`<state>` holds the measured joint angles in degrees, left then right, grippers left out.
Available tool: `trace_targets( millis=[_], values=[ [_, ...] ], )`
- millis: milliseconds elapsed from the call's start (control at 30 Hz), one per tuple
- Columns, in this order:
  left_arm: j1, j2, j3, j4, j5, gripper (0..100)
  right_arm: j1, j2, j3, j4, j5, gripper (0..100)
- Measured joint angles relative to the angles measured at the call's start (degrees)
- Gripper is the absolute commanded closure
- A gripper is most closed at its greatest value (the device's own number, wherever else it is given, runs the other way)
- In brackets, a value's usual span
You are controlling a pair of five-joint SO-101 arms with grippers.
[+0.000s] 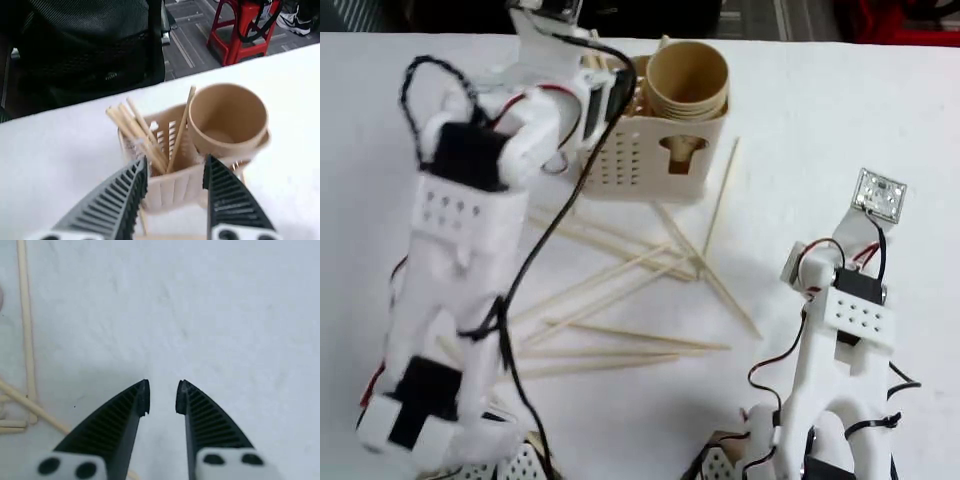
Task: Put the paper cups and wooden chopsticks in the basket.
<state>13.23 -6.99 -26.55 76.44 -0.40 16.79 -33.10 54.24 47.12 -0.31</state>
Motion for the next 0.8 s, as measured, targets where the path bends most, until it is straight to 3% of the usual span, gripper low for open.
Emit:
trace_targets(
  millis=[233, 433, 600, 800],
  values=[
    [-0.7, -11.25, -0.09, 10.99, -4.48, 81, 0.0, 0.0, -0.26, 0.97, 9.14, 89.7],
    [-5.1, -16.44, 0.26, 17.23, -5.01, 81, -3.25, 0.0, -8.35, 12.57, 14.59, 89.6],
    [-10.81, -19.43, 7.65, 17.49, -5.01, 81, -11.78, 0.0, -15.74, 22.24, 15.12, 83.0],
    [-16.09, -26.55, 23.56, 10.9, -5.01, 81, -21.54, 0.53, -17.49, 24.0, 9.32, 77.9]
  ],
)
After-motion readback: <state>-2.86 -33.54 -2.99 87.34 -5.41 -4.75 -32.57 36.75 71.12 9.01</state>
